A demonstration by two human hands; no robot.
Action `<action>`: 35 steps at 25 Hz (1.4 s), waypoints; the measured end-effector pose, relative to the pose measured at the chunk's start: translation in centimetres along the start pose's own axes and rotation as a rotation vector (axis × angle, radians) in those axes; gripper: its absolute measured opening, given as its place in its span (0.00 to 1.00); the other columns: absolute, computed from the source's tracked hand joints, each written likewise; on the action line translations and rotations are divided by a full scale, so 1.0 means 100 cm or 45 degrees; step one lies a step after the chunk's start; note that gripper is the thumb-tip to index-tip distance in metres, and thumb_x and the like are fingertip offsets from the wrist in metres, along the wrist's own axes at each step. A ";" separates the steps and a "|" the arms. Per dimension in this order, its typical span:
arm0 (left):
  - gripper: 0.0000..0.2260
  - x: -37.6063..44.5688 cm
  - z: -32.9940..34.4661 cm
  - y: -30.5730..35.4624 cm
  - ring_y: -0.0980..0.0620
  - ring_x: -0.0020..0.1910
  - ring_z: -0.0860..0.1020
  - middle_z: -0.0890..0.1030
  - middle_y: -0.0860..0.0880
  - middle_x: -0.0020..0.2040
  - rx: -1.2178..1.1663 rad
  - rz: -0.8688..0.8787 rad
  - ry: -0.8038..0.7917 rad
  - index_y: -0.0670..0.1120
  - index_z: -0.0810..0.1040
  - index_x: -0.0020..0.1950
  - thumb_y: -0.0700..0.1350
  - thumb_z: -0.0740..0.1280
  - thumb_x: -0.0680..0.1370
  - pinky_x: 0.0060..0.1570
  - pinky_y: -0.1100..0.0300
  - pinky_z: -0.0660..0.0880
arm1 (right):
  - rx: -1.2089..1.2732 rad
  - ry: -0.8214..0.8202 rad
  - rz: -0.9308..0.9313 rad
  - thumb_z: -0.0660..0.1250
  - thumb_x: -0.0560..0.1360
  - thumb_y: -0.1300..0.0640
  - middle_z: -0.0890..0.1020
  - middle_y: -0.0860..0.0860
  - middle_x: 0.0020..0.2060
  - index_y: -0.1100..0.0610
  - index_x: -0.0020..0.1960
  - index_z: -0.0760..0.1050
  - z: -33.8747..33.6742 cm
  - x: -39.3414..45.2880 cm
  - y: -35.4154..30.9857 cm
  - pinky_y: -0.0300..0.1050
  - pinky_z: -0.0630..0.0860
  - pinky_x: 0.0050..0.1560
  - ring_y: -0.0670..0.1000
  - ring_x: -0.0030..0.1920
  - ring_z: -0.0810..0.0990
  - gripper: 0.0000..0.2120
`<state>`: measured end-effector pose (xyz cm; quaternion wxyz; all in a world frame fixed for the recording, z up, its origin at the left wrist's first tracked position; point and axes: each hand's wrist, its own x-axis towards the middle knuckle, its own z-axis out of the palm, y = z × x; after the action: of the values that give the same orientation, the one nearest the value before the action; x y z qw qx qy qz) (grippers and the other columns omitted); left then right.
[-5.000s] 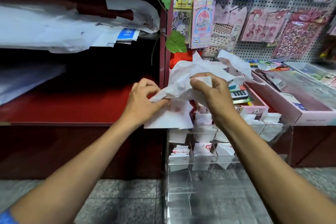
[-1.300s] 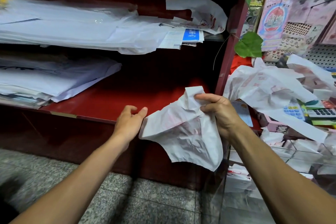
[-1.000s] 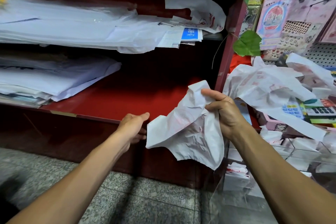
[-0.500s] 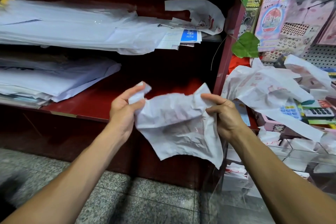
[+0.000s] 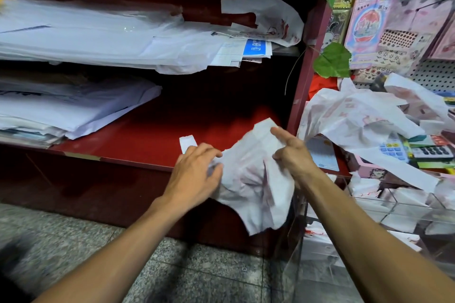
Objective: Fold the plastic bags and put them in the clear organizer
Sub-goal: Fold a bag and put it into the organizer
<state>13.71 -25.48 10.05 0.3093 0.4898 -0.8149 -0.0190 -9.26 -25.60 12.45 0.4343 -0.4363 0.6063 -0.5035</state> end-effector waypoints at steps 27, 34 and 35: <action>0.17 -0.005 -0.023 -0.042 0.53 0.51 0.81 0.84 0.51 0.53 -1.060 -0.972 0.280 0.53 0.85 0.49 0.31 0.67 0.74 0.53 0.58 0.77 | 0.651 -0.298 0.337 0.69 0.73 0.57 0.83 0.58 0.53 0.58 0.61 0.79 0.005 -0.018 -0.001 0.51 0.79 0.54 0.57 0.50 0.83 0.17; 0.16 -0.003 -0.024 -0.041 0.54 0.52 0.82 0.85 0.51 0.52 -1.140 -0.969 0.272 0.53 0.84 0.54 0.34 0.69 0.73 0.55 0.58 0.77 | 0.522 -0.171 -0.104 0.62 0.76 0.68 0.84 0.46 0.55 0.52 0.63 0.79 0.013 -0.012 -0.015 0.39 0.76 0.54 0.45 0.54 0.82 0.21; 0.18 -0.004 -0.024 -0.040 0.54 0.52 0.82 0.84 0.52 0.53 -1.169 -0.981 0.240 0.52 0.83 0.58 0.35 0.71 0.72 0.56 0.58 0.77 | 0.487 -0.172 -0.140 0.61 0.75 0.71 0.83 0.46 0.56 0.52 0.65 0.78 0.012 -0.010 -0.014 0.40 0.76 0.57 0.46 0.56 0.82 0.24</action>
<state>18.23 -26.64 10.44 0.5307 0.5658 -0.4566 -0.4357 -7.71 -25.04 13.75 0.5206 -0.4111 0.4445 -0.6020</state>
